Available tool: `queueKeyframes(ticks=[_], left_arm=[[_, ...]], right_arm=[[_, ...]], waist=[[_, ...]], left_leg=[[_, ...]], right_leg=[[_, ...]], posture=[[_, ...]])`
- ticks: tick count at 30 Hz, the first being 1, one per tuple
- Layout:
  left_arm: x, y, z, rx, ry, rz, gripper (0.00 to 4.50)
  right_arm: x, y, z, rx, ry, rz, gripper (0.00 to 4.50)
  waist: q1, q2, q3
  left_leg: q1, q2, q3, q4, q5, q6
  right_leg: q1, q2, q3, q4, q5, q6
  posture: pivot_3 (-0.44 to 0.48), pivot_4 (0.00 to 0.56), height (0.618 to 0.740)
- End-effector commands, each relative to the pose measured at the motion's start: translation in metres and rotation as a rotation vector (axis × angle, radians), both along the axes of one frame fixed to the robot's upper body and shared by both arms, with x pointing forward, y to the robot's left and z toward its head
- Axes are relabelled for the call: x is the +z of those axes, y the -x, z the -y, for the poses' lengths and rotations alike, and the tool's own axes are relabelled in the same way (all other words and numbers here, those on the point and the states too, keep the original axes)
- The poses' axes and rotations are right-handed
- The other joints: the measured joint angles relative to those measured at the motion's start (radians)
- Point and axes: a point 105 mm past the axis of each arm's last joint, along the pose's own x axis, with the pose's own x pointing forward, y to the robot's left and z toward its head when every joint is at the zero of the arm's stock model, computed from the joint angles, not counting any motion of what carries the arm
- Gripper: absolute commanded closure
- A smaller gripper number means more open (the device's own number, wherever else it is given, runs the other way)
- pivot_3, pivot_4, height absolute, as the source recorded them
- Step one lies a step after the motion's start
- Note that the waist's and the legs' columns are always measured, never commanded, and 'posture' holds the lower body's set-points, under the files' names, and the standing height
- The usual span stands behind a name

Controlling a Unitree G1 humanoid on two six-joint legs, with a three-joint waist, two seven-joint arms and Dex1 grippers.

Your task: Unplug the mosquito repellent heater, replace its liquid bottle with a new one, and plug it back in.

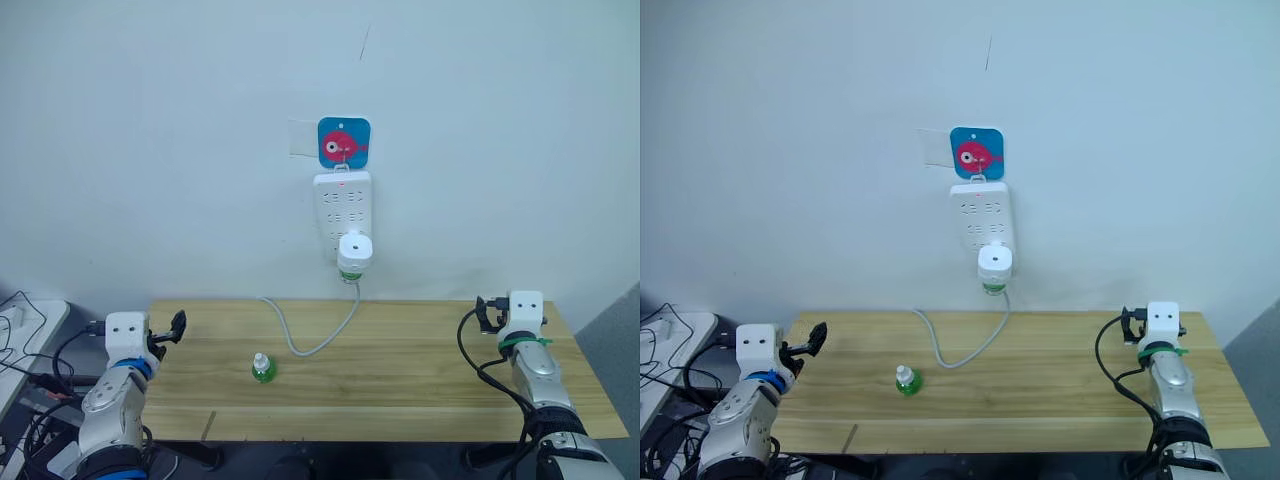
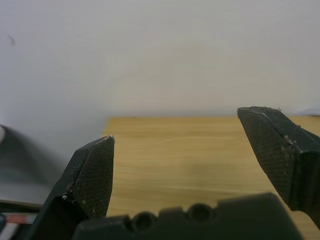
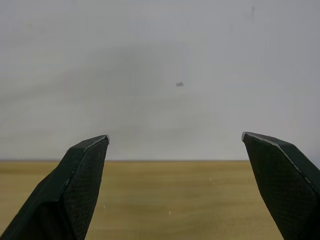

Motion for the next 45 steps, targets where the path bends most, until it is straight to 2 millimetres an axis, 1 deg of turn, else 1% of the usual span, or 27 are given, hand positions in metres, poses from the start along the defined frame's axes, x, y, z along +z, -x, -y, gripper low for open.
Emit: queueKeyframes(ticks=[1,5,8,9,10,11,12,13,14,17,18,20,23,24,27,29,30,35,38,42,45], left_arm=[[0.021,-0.005,-0.001,-0.031,0.002,0.063,0.00],[0.025,-0.007,0.000,-0.049,-0.010,0.065,0.00],[0.032,-0.007,0.004,-0.100,-0.033,0.081,0.00],[0.036,-0.007,0.007,-0.122,-0.039,0.088,0.00],[0.042,-0.006,0.011,-0.156,-0.036,0.102,0.00],[0.051,-0.005,0.017,-0.209,-0.035,0.120,0.00],[0.061,-0.004,0.025,-0.277,-0.037,0.137,0.00],[0.067,-0.002,0.032,-0.337,-0.053,0.138,0.00],[0.073,-0.001,0.038,-0.388,-0.062,0.136,0.00],[0.095,-0.001,0.060,-0.551,-0.048,0.153,0.00],[0.103,-0.002,0.067,-0.599,-0.051,0.158,0.00],[0.118,-0.007,0.082,-0.692,-0.072,0.169,0.00],[0.137,-0.017,0.104,-0.798,-0.086,0.199,0.00],[0.143,-0.020,0.112,-0.835,-0.080,0.216,0.00],[0.158,-0.030,0.136,-0.926,-0.079,0.254,0.62],[0.163,-0.036,0.146,-0.964,-0.100,0.264,1.26],[0.165,-0.039,0.150,-0.977,-0.107,0.267,1.50],[0.178,-0.057,0.168,-1.018,-0.113,0.315,1.50],[0.184,-0.064,0.176,-1.035,-0.120,0.341,1.50],[0.186,-0.072,0.187,-1.070,-0.122,0.366,1.50],[0.185,-0.075,0.195,-1.103,-0.124,0.375,1.50]], right_arm=[[0.021,-0.008,-0.002,0.020,-0.006,0.070,0.03],[0.022,-0.007,-0.004,0.034,-0.001,0.068,0.03],[0.022,-0.004,-0.009,0.070,0.013,0.067,0.03],[0.024,-0.004,-0.011,0.085,0.013,0.069,0.03],[0.026,-0.003,-0.014,0.110,0.017,0.072,0.03],[0.030,-0.001,-0.019,0.151,0.017,0.074,0.03],[0.033,0.000,-0.024,0.197,0.016,0.075,0.03],[0.037,0.001,-0.030,0.239,0.018,0.079,0.03],[0.042,0.002,-0.035,0.280,0.019,0.084,0.03],[0.066,0.007,-0.060,0.459,-0.021,0.126,0.03],[0.073,0.010,-0.069,0.518,-0.036,0.137,0.03],[0.088,0.019,-0.088,0.644,-0.048,0.148,0.03],[0.103,0.031,-0.113,0.782,-0.043,0.143,0.03],[0.109,0.035,-0.121,0.820,-0.035,0.149,0.03],[0.128,0.043,-0.138,0.883,-0.037,0.181,0.00],[0.141,0.048,-0.148,0.906,-0.046,0.203,0.00],[0.147,0.051,-0.152,0.916,-0.049,0.214,0.00],[0.169,0.071,-0.176,0.999,-0.052,0.260,0.00],[0.176,0.078,-0.185,1.030,-0.055,0.275,0.00],[0.187,0.085,-0.195,1.060,-0.083,0.299,0.00],[0.189,0.087,-0.198,1.068,-0.096,0.300,0.00]], waist=[[0.000,0.001,0.001],[0.000,0.001,0.001],[0.000,0.001,0.003],[0.000,0.002,0.005],[0.000,0.003,0.009],[-0.002,0.004,0.013],[-0.002,0.005,0.015],[-0.003,0.005,0.019],[-0.003,0.007,0.030],[-0.003,0.012,0.048],[-0.005,0.013,0.054],[-0.004,0.013,0.068],[-0.003,0.013,0.091],[-0.005,0.013,0.098],[-0.011,0.009,0.115],[-0.020,0.007,0.128],[-0.026,0.006,0.133],[-0.044,0.001,0.149],[-0.054,0.000,0.150],[-0.060,-0.003,0.157],[-0.061,-0.004,0.164]], left_leg=[[0.000,0.000,0.000,0.000,0.000,0.000],[0.000,0.000,0.000,0.000,0.000,0.000],[0.000,0.000,0.000,0.000,0.000,0.000],[0.000,0.000,0.000,0.000,0.000,0.000],[0.000,0.000,0.000,0.000,0.000,0.000],[0.000,0.000,0.000,0.000,0.000,0.000],[0.000,0.000,0.000,0.000,0.000,0.000],[0.000,0.001,0.000,0.000,0.000,0.000],[0.000,0.001,0.000,0.000,0.000,0.000],[0.000,0.001,0.000,0.000,0.000,0.000],[0.000,0.001,-0.001,0.000,0.000,0.000],[0.000,0.002,-0.001,0.000,0.000,0.000],[-0.001,0.002,-0.002,0.000,0.000,0.000],[-0.001,0.002,-0.002,0.001,0.000,0.000],[-0.002,0.002,-0.002,0.001,0.000,0.000],[-0.003,0.002,-0.002,0.001,0.000,0.000],[-0.004,0.002,-0.002,0.001,0.000,0.000],[-0.009,0.002,-0.002,0.001,0.000,0.000],[-0.023,0.002,-0.002,0.003,0.001,-0.001],[-0.025,0.002,-0.002,0.003,0.001,-0.001],[-0.025,0.002,-0.002,0.003,0.001,-0.001]], right_leg=[[0.000,0.000,0.000,0.000,0.000,0.000],[0.000,0.000,0.000,0.000,0.000,0.000],[0.000,0.000,0.000,0.000,0.000,0.000],[0.000,0.000,0.000,0.000,0.000,0.000],[0.001,0.000,0.000,0.000,0.000,0.000],[0.000,0.000,0.000,0.000,0.000,0.000],[0.000,0.000,0.000,0.000,0.000,0.000],[0.000,-0.001,0.001,0.000,0.000,0.000],[0.000,-0.001,0.001,0.000,0.000,0.000],[0.001,-0.002,0.000,0.000,0.000,0.000],[0.001,-0.002,0.000,0.000,0.000,0.000],[0.001,-0.002,-0.001,0.000,0.000,0.000],[0.001,-0.002,-0.003,0.000,0.000,0.000],[0.001,-0.002,-0.003,0.000,0.000,0.000],[0.000,-0.002,-0.002,0.000,0.000,0.000],[-0.001,-0.002,-0.003,0.000,0.000,0.000],[-0.001,-0.002,-0.003,0.000,0.000,0.000],[-0.006,-0.003,-0.003,-0.001,0.000,0.000],[-0.021,-0.003,-0.003,0.001,0.001,0.000],[-0.022,-0.003,-0.004,0.000,0.001,0.000],[-0.022,-0.003,-0.004,0.001,0.001,0.000]], posture=[[0.073,0.054,0.740],[0.069,0.060,0.740],[0.068,0.062,0.740],[0.064,0.078,0.740],[0.064,0.078,0.740],[0.060,0.085,0.740],[0.060,0.085,0.740],[0.055,0.100,0.740],[0.055,0.100,0.740],[0.041,0.128,0.740],[0.041,0.128,0.740],[0.030,0.145,0.740],[0.002,0.169,0.740],[0.002,0.169,0.740],[-0.025,0.186,0.740],[-0.045,0.199,0.740],[-0.060,0.205,0.740],[-0.091,0.217,0.740],[-0.100,0.223,0.740],[-0.114,0.230,0.740],[-0.116,0.232,0.740]])
